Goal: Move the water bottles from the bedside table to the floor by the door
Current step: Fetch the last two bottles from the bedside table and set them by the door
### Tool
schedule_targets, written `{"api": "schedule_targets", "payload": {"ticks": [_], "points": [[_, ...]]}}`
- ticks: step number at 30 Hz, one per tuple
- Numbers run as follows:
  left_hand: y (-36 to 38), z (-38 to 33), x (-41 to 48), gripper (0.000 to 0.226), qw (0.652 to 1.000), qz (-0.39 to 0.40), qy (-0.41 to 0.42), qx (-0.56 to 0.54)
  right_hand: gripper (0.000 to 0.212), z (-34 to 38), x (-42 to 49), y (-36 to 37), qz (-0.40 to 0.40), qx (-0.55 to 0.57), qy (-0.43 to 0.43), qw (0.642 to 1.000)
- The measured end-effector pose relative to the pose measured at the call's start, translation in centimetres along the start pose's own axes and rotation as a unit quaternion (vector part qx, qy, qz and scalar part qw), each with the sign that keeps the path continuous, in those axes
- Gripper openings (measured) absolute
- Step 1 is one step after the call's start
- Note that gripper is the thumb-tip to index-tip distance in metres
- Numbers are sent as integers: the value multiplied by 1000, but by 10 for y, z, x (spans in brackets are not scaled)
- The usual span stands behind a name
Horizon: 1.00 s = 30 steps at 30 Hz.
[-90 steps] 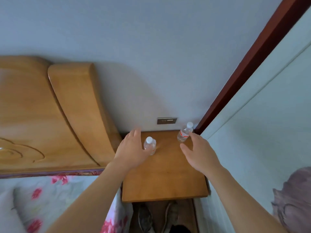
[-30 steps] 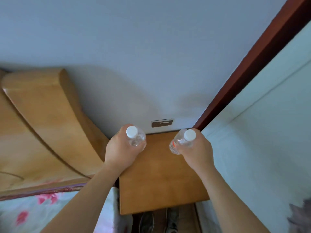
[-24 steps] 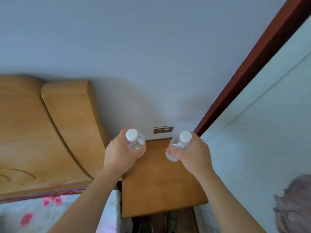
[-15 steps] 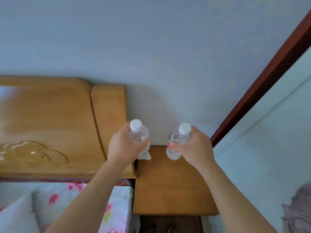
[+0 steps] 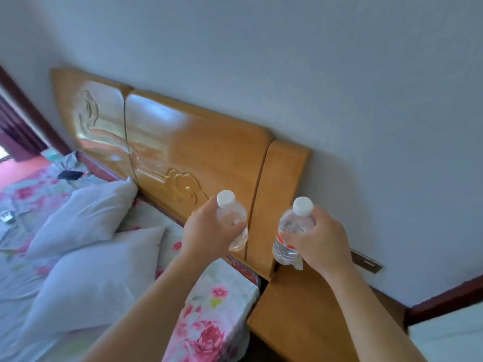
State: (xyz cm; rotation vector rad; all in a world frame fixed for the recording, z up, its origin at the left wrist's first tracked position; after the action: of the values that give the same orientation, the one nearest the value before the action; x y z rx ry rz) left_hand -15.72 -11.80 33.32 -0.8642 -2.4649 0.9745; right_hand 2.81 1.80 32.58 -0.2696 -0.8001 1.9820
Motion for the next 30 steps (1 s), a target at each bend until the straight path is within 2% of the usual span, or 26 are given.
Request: {"api": "schedule_targets", "payload": {"ticks": [6,12,14,22,30], "points": [[-79,47,-41,36,992,-115,-53,19,31,68,-15,44,90,18,-72,993],[-153,100,-95,47,972,-208,-105,17,46,139,-41,100,153,51,-143,976],[-181,122,-117,51,963,-236,-127,21,50,165,-57,120,170,55,-162,970],[-293,208,-221,56,919,-333,-204,44,36,267,-154,208,256,95,-208,939],[-366,280,-329,56,866,-411,-278,62,44,344,-249,288,358,136,-247,890]]}}
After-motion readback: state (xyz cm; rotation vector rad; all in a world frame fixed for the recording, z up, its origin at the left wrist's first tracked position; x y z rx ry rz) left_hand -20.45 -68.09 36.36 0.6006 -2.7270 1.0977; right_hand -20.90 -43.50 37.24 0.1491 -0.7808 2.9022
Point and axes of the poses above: each hand's wrist, its own x-axis towards the middle knuckle, its own y-axis out of the palm, z = x × y, the point moved 2 cm from there along x, towards the middle knuckle, and after that the axes turned 1 degree about x, right-handed, at the moved point
